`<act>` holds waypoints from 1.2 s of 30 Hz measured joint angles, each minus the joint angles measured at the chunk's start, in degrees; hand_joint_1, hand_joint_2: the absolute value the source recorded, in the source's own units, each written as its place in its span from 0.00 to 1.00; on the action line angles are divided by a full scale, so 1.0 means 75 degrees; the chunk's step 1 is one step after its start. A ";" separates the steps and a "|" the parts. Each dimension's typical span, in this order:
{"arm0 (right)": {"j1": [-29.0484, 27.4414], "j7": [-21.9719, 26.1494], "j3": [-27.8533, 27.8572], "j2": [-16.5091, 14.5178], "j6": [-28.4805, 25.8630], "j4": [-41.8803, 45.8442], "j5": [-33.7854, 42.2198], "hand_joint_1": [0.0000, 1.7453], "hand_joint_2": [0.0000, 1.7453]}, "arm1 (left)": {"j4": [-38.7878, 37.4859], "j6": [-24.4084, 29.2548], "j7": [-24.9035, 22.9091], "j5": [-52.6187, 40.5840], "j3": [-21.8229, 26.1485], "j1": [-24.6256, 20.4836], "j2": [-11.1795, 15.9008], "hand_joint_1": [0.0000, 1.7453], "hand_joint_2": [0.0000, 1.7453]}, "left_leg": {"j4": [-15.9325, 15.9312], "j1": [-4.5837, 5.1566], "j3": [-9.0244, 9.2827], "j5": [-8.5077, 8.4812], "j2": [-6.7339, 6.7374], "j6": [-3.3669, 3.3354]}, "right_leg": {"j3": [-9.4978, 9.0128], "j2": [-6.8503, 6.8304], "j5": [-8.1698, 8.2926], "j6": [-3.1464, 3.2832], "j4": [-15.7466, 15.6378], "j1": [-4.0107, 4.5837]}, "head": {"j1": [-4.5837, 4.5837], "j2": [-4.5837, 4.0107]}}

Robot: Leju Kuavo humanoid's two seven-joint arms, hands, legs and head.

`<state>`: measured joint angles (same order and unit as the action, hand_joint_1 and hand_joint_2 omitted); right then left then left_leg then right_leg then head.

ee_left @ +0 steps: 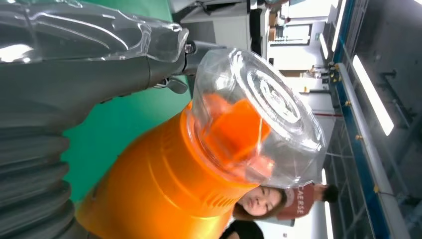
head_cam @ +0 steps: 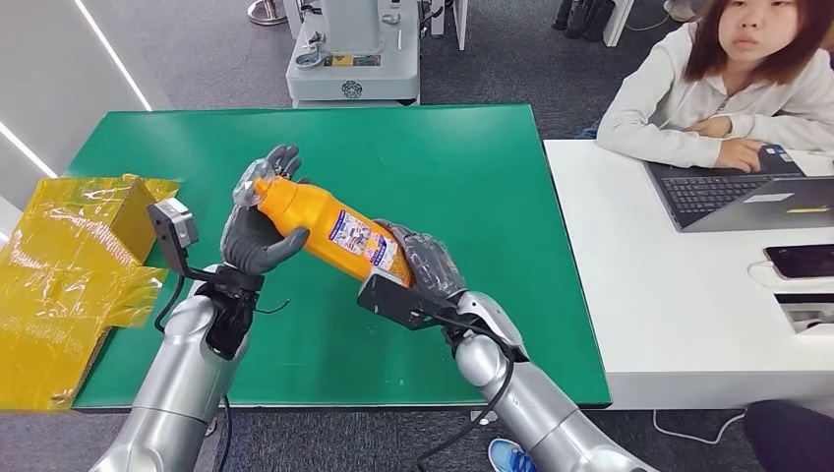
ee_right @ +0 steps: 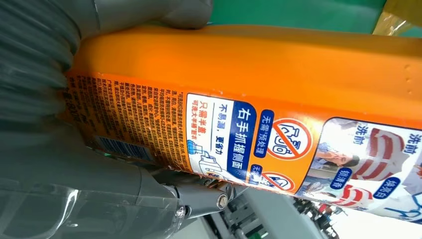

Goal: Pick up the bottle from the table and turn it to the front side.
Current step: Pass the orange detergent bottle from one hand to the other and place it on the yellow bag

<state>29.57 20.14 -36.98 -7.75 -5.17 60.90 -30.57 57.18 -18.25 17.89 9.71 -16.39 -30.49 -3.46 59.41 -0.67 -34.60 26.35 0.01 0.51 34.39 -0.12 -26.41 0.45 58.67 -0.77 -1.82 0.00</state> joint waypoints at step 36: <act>-0.0014 -0.0034 -0.0079 0.0124 -0.0120 0.0180 0.0162 0.43 1.00 | -0.0900 -0.0631 -0.0119 0.0765 -0.0047 -0.0416 0.0032 1.00 1.00 | -0.0001 0.0000 -0.0003 0.0000 -0.0004 0.0000 | 0.0000 -0.0002 0.0000 0.0000 0.0001 0.0000 | 0.0001 0.0000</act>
<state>29.46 19.88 -37.57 -6.82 -6.08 62.25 -29.36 50.43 -22.98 17.00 15.45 -16.74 -33.61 -3.22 59.40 -0.67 -34.62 26.35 -0.02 0.51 34.39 -0.13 -26.41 0.45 58.67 -0.77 -1.81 0.00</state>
